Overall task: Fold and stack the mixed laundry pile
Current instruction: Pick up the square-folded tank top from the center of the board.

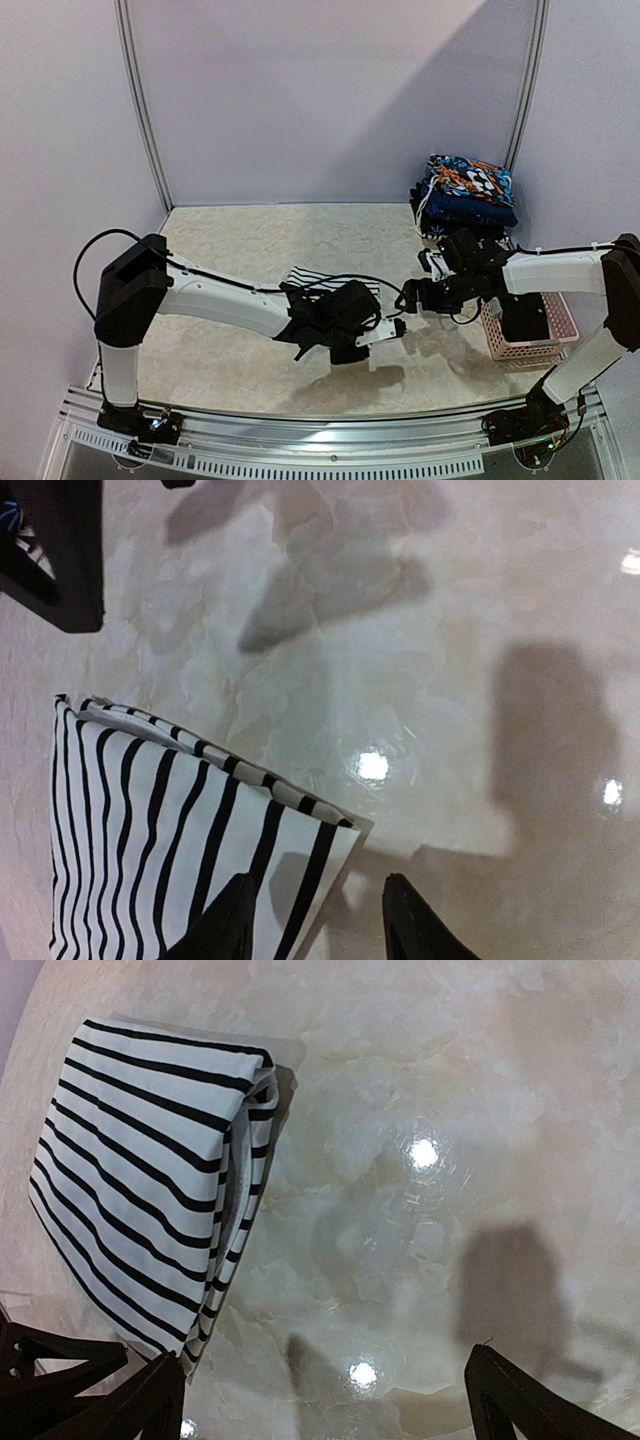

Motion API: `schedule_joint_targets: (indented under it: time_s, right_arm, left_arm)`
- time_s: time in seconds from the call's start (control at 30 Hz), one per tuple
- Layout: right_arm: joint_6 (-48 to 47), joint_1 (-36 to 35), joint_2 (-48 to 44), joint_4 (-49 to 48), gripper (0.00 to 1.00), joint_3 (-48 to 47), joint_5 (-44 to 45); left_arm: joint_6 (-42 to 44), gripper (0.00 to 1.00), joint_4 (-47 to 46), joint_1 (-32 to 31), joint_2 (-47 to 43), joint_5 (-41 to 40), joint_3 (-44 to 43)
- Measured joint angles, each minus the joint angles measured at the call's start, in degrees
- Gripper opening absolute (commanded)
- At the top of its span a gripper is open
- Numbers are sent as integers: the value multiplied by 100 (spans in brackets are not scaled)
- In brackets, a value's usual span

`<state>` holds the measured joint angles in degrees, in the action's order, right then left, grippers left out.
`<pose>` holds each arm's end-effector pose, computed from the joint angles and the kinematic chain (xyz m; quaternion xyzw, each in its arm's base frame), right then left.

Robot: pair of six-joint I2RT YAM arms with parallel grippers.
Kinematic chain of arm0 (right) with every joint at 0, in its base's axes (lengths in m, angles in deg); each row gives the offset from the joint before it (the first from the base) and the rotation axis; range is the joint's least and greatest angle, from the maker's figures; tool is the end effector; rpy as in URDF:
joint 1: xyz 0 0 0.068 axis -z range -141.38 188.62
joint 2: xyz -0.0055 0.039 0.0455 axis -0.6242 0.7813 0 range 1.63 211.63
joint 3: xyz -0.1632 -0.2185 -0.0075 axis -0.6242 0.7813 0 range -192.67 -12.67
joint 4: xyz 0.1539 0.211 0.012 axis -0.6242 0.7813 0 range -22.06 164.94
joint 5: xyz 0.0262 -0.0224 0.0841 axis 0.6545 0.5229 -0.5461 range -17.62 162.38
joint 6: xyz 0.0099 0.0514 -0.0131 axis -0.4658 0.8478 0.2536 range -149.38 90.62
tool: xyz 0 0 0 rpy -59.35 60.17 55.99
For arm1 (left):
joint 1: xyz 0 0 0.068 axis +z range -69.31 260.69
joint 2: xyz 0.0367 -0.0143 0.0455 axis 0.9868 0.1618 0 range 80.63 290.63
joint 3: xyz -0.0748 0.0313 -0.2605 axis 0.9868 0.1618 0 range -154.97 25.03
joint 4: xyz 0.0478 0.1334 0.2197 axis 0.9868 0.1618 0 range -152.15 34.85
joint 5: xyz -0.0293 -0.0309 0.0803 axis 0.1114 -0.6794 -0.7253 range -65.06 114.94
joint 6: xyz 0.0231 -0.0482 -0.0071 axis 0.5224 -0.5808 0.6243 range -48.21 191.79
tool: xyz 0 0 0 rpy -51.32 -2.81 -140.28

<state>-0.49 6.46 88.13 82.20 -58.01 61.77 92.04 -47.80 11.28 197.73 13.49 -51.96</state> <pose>0.2418 0.1598 0.1712 -0.0547 0.9495 0.2264 0.2101 0.1577 -0.3998 0.1480 0.6464 0.6935 -0.0399 0.3157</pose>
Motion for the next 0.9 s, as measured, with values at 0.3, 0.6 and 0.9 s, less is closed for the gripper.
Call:
schedule_joint_targets:
  time_s: [0.3,0.6,0.9]
  right_arm:
    - [0,42,0,-48,99,0,-9]
    - [0,74,0,-59,99,0,-42]
    - [0,74,2,-59,99,0,-44]
  left_arm:
    - [166,38,-20,-13,315,-380,-76]
    - [330,34,-155,-17,472,-625,-201]
    - [433,39,-343,-15,546,-776,-236]
